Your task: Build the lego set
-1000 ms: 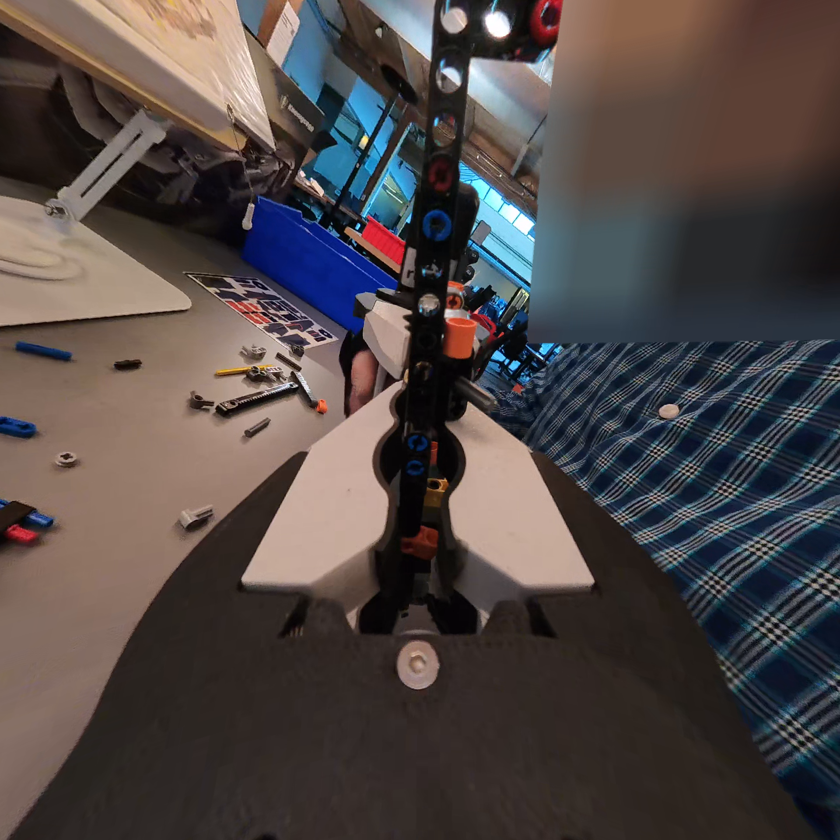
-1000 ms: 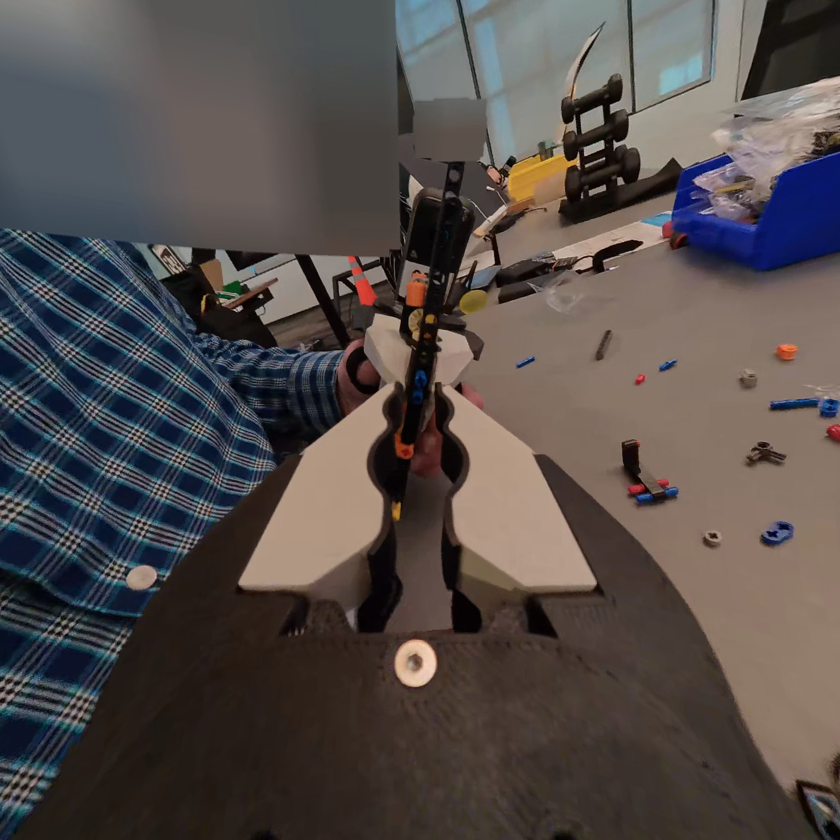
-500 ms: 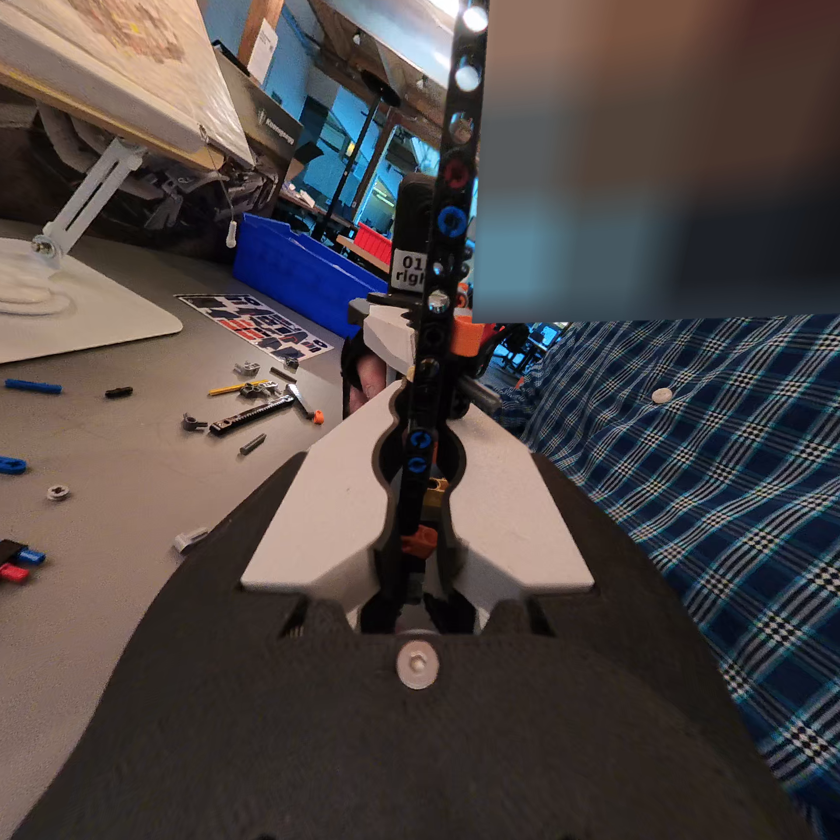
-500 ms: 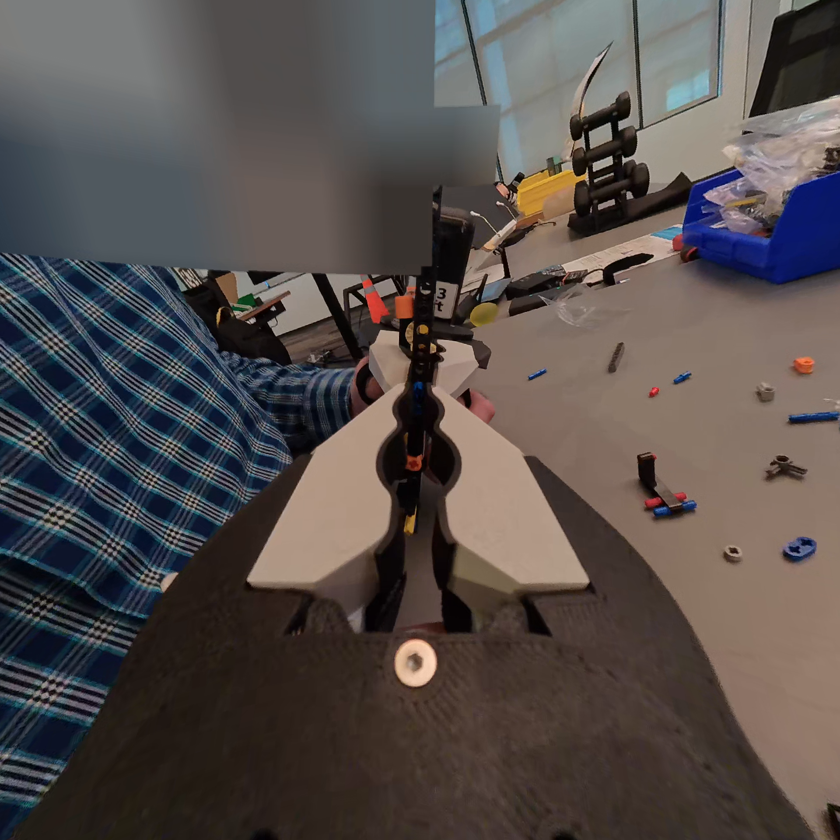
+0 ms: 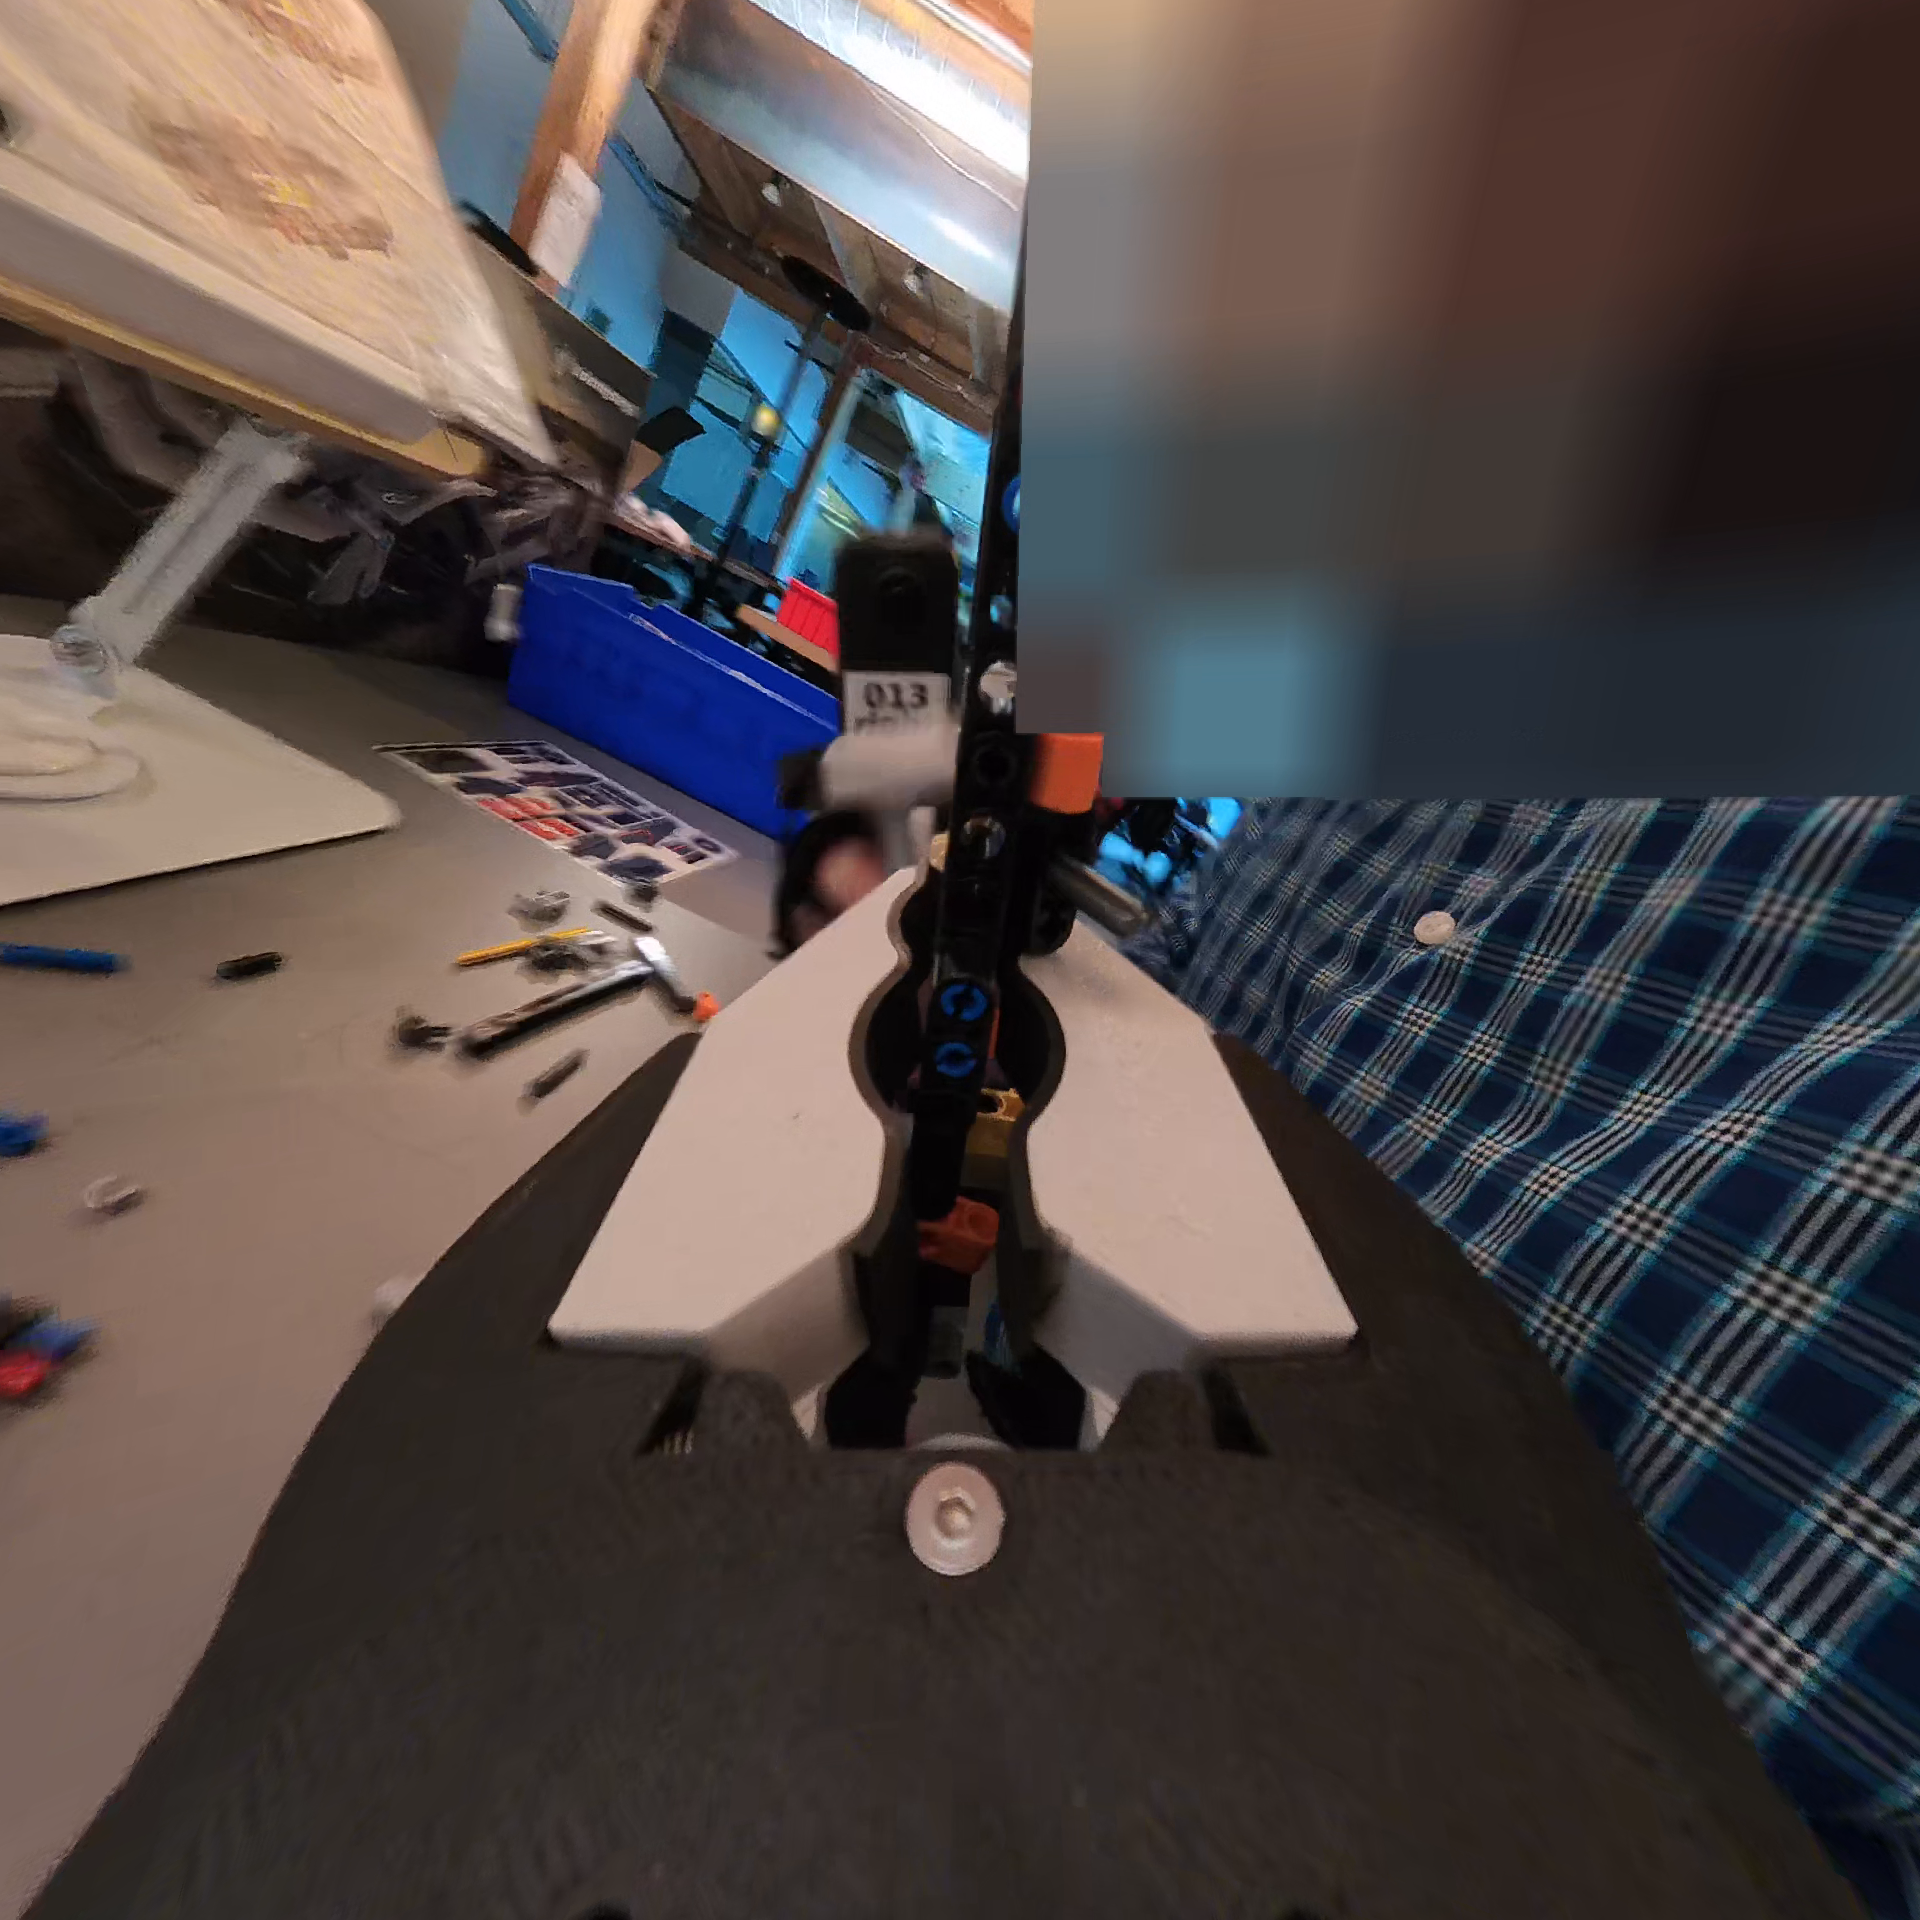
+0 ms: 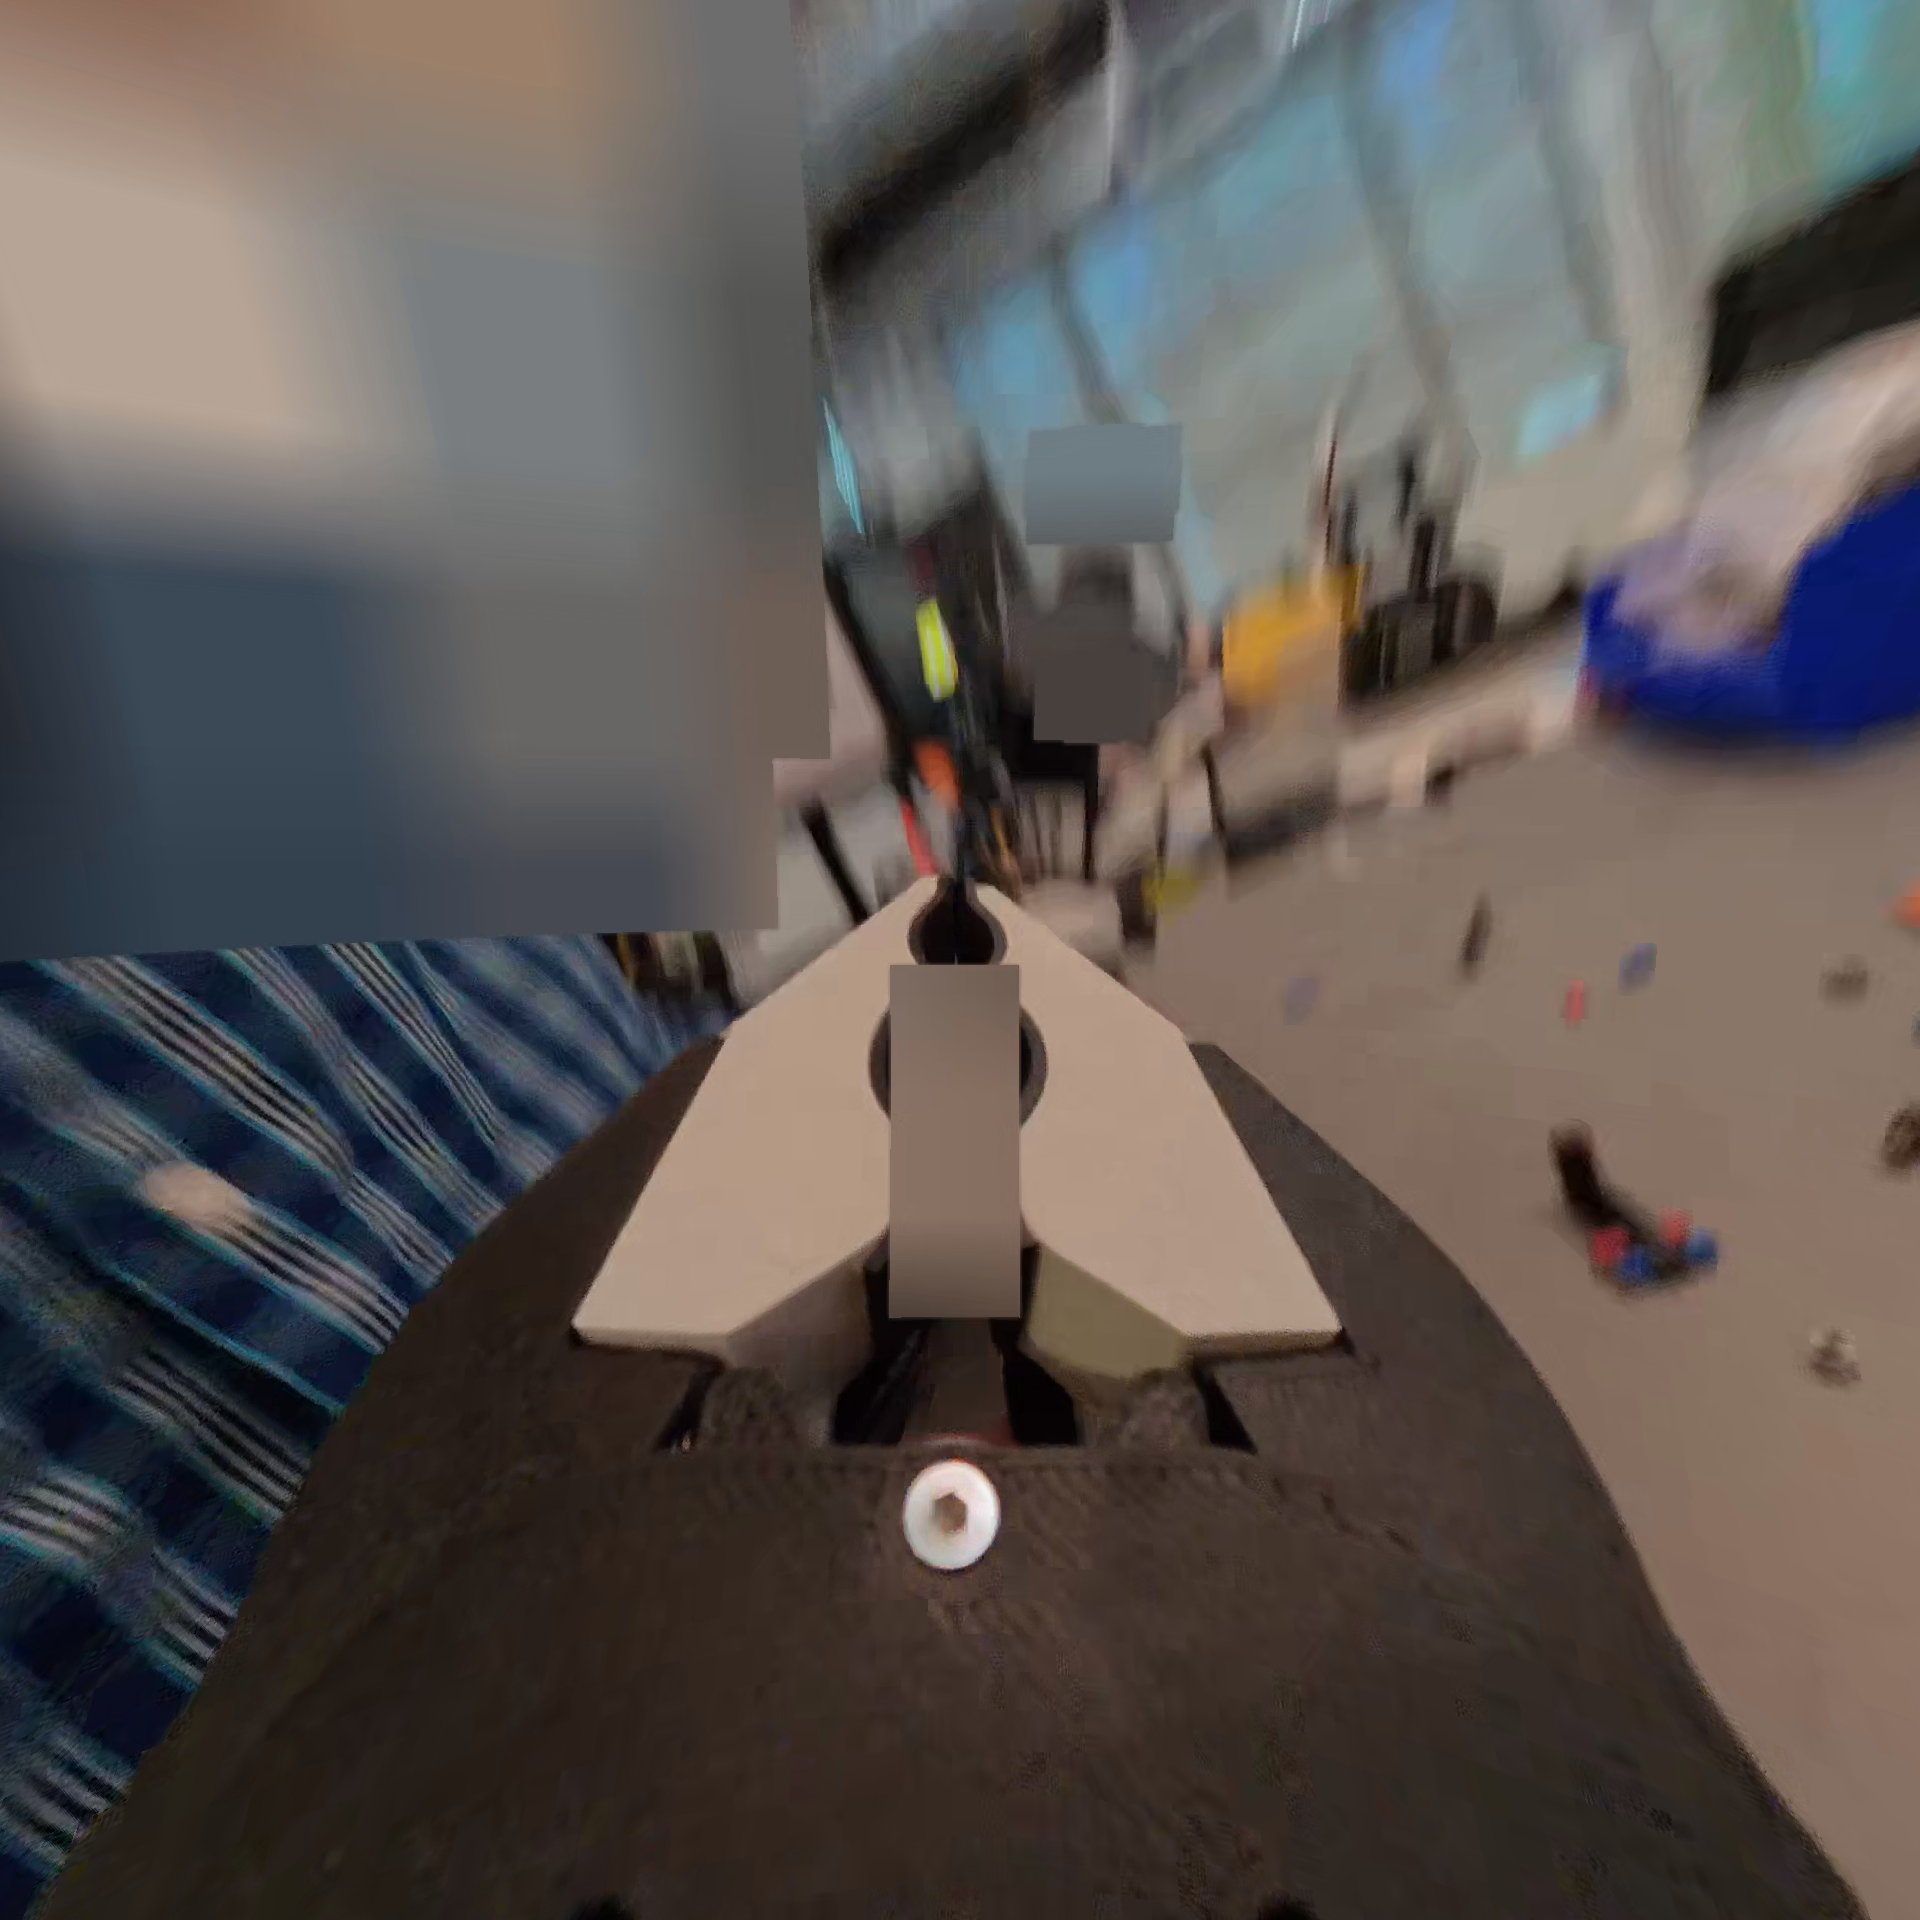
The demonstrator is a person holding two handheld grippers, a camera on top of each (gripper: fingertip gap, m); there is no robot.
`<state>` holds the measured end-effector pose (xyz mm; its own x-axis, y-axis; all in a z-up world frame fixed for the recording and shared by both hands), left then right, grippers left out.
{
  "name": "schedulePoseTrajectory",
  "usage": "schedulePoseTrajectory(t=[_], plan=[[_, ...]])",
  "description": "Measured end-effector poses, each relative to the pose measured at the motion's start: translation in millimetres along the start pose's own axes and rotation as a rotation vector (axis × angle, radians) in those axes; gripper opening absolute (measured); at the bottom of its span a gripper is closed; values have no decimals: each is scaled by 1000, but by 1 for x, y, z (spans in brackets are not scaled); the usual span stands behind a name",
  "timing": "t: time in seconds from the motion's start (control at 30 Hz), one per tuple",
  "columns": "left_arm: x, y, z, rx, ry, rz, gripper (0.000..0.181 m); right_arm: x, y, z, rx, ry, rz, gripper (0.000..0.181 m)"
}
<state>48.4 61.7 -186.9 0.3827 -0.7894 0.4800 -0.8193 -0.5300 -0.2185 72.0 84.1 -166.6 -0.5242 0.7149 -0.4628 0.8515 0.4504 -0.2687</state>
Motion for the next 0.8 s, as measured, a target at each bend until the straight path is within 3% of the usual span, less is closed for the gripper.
schedulePoseTrajectory(t=[0.03,0.07,0.1,0.13,0.17,0.37,0.47,0.8], plan=[[-13,23,-9,72,29,-65,6,8,21,-28,121,-53,12,0],[-21,49,-22,173,59,-112,4,19,41,-43,143,24,98,0],[-17,49,-20,125,31,-120,5,24,43,-35,54,92,144,0],[-9,32,-5,-6,-12,-103,6,22,35,-22,-12,91,129,0],[-5,18,4,-51,-16,-81,7,19,27,-11,-56,98,117,0],[-15,21,-4,57,107,-67,6,22,8,21,-249,156,124,0],[-16,12,4,30,110,-69,6,21,-4,26,-242,124,108,15],[-14,4,2,57,117,-48,6,22,-14,32,-200,27,82,5]])
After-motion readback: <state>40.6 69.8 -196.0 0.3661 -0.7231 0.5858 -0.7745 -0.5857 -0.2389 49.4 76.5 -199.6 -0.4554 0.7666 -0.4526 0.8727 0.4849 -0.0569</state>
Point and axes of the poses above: each gripper's, where its closed fingertips meet, y back along the fingers, z out of its underside, x = y × z across the jaws, the point moved 1 cm from there along y, back along the fingers, and after that the axes turned 1 degree about z, right-handed, at the moved point
